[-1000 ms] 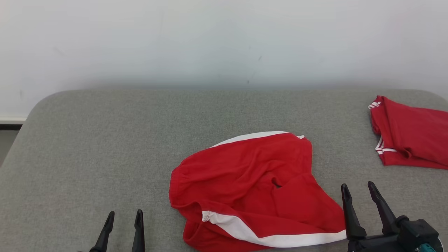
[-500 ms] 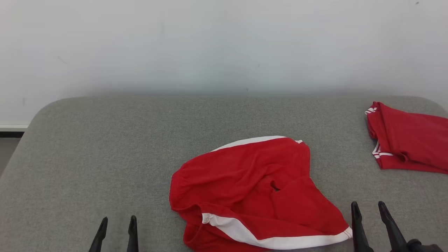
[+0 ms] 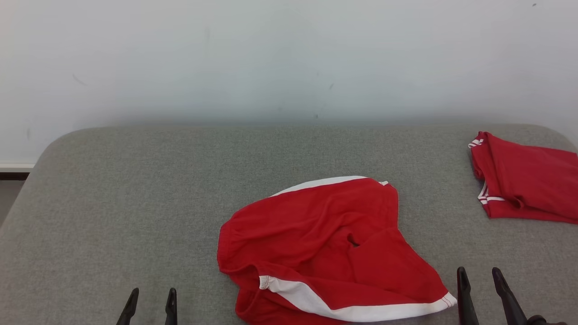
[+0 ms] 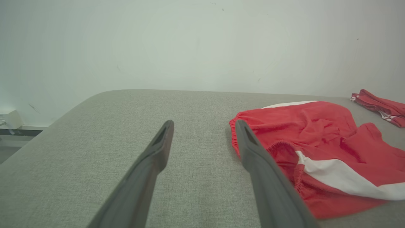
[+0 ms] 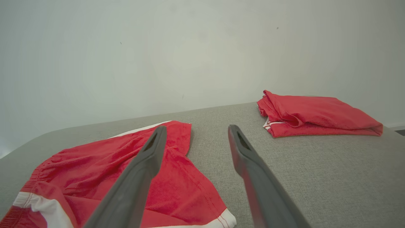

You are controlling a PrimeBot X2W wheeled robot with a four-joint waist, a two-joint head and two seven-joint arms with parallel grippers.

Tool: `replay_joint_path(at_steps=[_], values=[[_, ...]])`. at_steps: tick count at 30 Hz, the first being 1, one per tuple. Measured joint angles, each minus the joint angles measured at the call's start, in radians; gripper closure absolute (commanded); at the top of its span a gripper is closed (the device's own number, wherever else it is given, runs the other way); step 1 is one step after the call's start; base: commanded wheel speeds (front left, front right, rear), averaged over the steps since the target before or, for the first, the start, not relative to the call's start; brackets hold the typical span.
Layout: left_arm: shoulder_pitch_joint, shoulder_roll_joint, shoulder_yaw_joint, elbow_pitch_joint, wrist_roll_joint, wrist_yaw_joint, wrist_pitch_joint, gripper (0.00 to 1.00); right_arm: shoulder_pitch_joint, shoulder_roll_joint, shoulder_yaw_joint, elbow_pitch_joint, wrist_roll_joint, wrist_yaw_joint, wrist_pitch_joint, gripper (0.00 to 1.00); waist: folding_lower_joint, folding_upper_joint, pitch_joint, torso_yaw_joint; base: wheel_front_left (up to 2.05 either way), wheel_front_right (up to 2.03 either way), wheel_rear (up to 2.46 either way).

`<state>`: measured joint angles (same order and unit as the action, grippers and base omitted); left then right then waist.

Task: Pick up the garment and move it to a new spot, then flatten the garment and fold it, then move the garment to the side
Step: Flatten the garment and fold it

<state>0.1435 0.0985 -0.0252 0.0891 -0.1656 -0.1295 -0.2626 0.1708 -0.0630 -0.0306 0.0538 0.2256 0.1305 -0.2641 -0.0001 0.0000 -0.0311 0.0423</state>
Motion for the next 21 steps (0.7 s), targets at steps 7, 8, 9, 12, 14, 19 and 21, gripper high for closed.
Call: replay_joint_path(at_steps=[7, 8, 9, 12, 14, 19, 21], values=[[-0.016, 0.009, -0.068, 0.027, -0.017, 0.000, 0.000, 0.00, -0.014, -0.028, -0.004, 0.071, -0.006, 0.000, 0.021, 0.00, 0.0000, 0.0000, 0.012, -0.002, 0.00, 0.00, 0.00], [-0.034, 0.016, -0.093, 0.037, -0.025, -0.002, 0.000, 0.00, -0.026, -0.038, -0.005, 0.088, -0.006, 0.000, 0.036, 0.00, 0.0000, 0.0000, 0.015, -0.003, 0.00, 0.00, 0.00], [-0.055, 0.027, -0.118, 0.049, -0.034, -0.002, 0.000, 0.00, -0.037, -0.049, -0.002, 0.102, -0.006, 0.000, 0.041, 0.00, 0.0000, 0.0000, 0.019, -0.004, 0.00, 0.00, 0.00], [-0.114, 0.054, -0.198, 0.096, -0.071, -0.002, 0.002, 0.00, -0.080, -0.081, 0.007, 0.158, -0.015, 0.000, 0.070, 0.00, 0.0000, 0.0000, 0.035, -0.009, 0.00, 0.00, 0.00], [-0.158, 0.068, -0.255, 0.135, -0.089, -0.002, 0.002, 0.00, -0.114, -0.099, 0.019, 0.201, -0.015, 0.000, 0.082, 0.00, 0.0001, 0.0000, 0.050, -0.013, 0.00, 0.00, 0.00], [-0.248, 0.092, -0.381, 0.244, -0.129, -0.002, 0.004, 0.00, -0.183, -0.125, 0.071, 0.325, -0.012, 0.000, 0.106, 0.00, 0.0002, 0.0000, 0.089, -0.026, 0.00, 0.00, 0.00], [-0.281, 0.098, -0.417, 0.286, -0.144, -0.002, 0.004, 0.00, -0.209, -0.124, 0.093, 0.370, -0.003, 0.000, 0.106, 0.00, 0.0002, 0.0000, 0.104, -0.031, 0.00, 0.00, 0.00]])
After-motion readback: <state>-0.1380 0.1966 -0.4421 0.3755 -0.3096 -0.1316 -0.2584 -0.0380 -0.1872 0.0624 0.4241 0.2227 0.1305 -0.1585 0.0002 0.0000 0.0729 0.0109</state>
